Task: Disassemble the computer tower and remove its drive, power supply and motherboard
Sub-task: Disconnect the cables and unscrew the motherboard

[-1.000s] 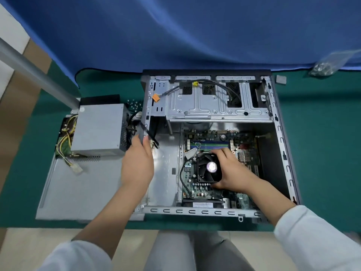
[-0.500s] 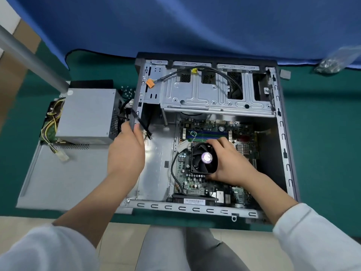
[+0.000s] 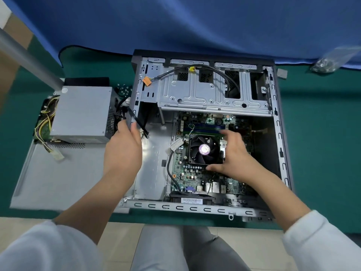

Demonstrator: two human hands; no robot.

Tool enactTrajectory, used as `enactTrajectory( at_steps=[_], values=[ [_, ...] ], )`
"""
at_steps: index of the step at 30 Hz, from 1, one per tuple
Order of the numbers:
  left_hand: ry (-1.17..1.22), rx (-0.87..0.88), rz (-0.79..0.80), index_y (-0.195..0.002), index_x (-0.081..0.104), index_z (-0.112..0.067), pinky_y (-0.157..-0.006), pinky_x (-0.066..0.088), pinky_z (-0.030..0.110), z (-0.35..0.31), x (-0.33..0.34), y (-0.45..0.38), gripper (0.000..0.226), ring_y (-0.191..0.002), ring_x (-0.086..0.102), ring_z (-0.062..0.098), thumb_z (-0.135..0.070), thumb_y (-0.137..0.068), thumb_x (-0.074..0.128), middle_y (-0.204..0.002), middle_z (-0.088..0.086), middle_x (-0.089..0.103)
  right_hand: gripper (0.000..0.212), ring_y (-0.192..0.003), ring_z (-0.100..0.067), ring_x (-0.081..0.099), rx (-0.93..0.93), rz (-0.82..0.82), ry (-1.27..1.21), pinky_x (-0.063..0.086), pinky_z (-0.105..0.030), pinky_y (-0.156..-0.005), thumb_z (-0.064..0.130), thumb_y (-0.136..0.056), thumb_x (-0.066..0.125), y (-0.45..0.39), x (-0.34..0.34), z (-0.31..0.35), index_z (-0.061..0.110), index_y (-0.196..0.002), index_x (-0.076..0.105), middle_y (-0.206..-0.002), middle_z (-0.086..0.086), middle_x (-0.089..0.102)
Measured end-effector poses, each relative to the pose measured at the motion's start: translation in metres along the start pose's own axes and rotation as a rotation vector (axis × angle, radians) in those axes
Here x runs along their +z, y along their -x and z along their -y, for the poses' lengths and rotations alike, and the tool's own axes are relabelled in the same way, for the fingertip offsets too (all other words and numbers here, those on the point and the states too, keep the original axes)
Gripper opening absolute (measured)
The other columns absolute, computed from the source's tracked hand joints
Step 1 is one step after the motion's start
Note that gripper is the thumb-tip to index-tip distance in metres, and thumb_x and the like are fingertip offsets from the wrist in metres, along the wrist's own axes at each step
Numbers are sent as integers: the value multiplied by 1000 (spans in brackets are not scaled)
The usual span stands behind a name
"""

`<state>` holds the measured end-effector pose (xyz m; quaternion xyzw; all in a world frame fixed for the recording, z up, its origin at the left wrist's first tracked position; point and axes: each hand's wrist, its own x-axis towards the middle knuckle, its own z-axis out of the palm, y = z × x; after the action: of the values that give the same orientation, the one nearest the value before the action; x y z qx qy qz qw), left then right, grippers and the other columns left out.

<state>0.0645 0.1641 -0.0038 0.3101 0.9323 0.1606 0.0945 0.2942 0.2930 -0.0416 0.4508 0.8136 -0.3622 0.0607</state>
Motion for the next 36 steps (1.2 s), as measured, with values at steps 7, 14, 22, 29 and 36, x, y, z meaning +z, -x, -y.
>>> enactTrajectory(
  at_steps=[7,14,22,29,36],
  values=[
    [12,4,-14,-114,44,-1,-57,29,37,1,1,1,41,-63,40,28,-34,-102,23,-73,11,48,48,-48,-8,46,372,338,-11,33,-24,-46,62,-83,56,22,9,-6,19,-70,38,-58,5,48],
    [-2,0,-26,-116,44,0,-55,27,36,2,-1,1,41,-63,39,28,-33,-102,24,-73,11,47,13,-69,-11,53,416,322,-89,43,-24,-55,18,-83,65,14,5,1,20,-86,52,-86,0,57],
    [-13,2,-28,-111,44,-1,-52,27,35,2,0,0,41,-59,39,28,-34,-101,24,-70,12,47,30,-94,-22,56,367,528,379,47,-30,-70,14,-89,53,36,1,10,11,-118,47,-106,-5,58],
    [-22,5,-27,-113,44,-1,-52,27,35,2,-1,1,41,-59,39,27,-34,-101,23,-71,8,45,30,-89,-23,60,120,514,389,48,-32,-73,38,-95,46,17,-15,54,12,-99,60,-94,-6,62],
    [-29,14,-28,-114,44,-1,-54,29,36,1,0,1,41,-63,46,32,-34,-101,23,-78,17,57,33,-59,-15,45,15,525,265,36,-27,-51,25,-98,40,-9,9,99,11,-69,43,-68,-2,46]
  ],
)
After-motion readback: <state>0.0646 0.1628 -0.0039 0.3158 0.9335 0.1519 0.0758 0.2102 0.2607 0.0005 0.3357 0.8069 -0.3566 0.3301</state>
